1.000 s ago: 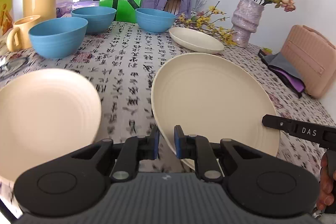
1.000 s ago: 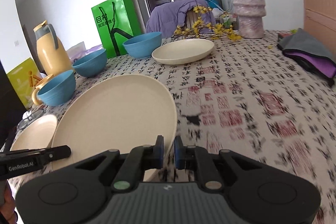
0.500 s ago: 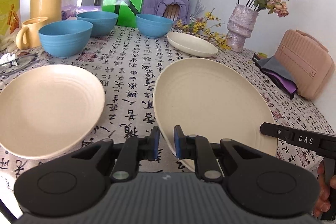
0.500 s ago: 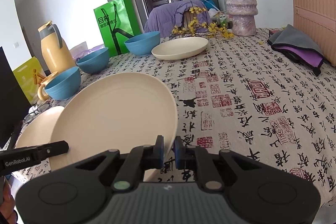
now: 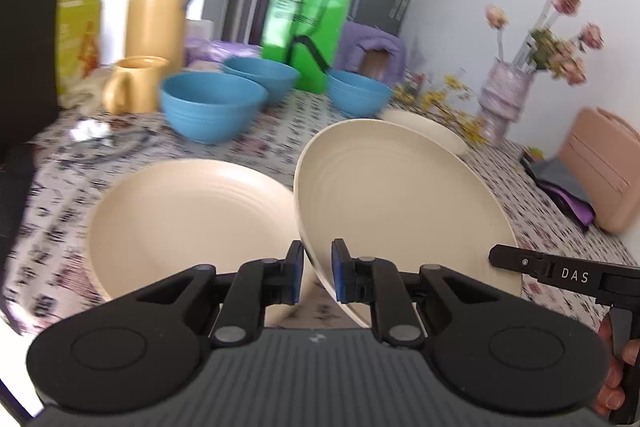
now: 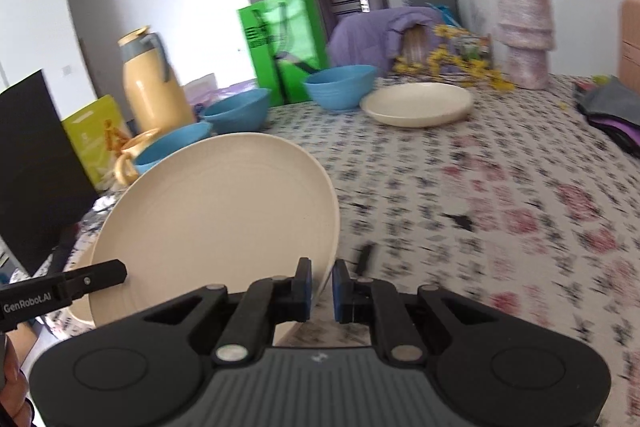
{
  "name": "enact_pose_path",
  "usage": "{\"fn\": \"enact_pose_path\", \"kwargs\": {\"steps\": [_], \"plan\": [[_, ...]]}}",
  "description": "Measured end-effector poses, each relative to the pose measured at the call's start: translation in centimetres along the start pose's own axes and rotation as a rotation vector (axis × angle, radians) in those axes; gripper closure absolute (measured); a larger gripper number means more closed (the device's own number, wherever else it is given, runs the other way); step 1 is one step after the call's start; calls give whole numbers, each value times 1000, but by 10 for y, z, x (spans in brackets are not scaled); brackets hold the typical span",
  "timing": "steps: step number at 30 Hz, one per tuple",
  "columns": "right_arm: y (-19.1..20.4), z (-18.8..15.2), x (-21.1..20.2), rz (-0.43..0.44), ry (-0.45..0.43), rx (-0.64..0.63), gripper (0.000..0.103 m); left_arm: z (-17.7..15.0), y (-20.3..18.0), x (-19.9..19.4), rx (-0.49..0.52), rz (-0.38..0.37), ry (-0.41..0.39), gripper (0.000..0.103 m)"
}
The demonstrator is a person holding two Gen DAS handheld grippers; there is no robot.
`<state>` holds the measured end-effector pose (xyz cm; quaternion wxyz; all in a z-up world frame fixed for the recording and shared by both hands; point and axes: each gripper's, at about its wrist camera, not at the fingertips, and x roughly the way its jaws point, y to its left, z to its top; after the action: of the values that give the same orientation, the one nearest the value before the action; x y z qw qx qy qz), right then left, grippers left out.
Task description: Organize plates and bowls
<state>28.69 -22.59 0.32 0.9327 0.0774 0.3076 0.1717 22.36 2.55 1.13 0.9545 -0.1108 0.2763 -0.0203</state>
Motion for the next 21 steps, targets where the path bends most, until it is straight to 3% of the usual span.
{"fn": "enact_pose_path", "kwargs": {"steps": [11, 21], "plan": [[82, 12, 61, 90, 54, -101, 93, 7, 84, -7, -84, 120, -25, 88], [124, 6, 90, 72, 103, -172, 90, 6, 120, -4, -89, 143, 0, 87]]}}
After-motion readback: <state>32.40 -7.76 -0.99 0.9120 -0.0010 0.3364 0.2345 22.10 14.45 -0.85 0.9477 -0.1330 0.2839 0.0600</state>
